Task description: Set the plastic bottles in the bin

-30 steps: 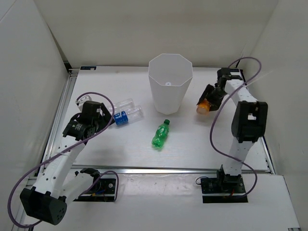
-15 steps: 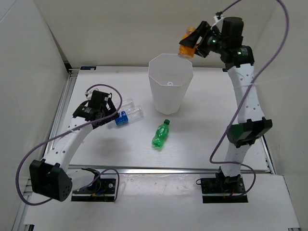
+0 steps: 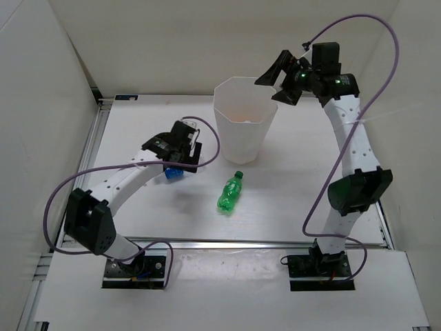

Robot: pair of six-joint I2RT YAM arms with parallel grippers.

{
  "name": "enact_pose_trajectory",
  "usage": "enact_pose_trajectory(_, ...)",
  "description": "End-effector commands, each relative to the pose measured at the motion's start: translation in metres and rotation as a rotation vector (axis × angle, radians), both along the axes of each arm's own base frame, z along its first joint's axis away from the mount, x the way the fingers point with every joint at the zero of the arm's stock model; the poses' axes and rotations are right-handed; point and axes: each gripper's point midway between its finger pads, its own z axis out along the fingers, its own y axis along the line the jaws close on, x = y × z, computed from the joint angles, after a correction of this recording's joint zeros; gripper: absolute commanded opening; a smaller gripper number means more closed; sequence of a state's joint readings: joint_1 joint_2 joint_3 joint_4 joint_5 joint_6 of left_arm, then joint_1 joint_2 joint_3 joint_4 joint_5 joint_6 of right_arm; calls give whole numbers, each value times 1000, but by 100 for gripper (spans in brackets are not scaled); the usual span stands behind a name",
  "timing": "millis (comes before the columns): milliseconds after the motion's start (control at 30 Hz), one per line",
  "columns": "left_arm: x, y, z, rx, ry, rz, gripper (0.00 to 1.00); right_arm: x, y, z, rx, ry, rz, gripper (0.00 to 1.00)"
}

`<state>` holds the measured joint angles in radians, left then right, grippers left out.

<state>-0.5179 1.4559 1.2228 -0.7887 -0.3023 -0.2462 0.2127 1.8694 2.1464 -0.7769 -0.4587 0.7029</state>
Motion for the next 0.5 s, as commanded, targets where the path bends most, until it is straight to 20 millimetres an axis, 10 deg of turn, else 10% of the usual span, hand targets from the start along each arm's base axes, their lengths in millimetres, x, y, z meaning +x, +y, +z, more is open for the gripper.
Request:
enact_pose_trajectory(0,12,-15,-1,146,-47,-142,99,-28,-11,47,9,-123,11,100)
enact_pose_trajectory(467,34,10,-49,489,-31,-151,98,-102,-18,56,-13,-84,102,100)
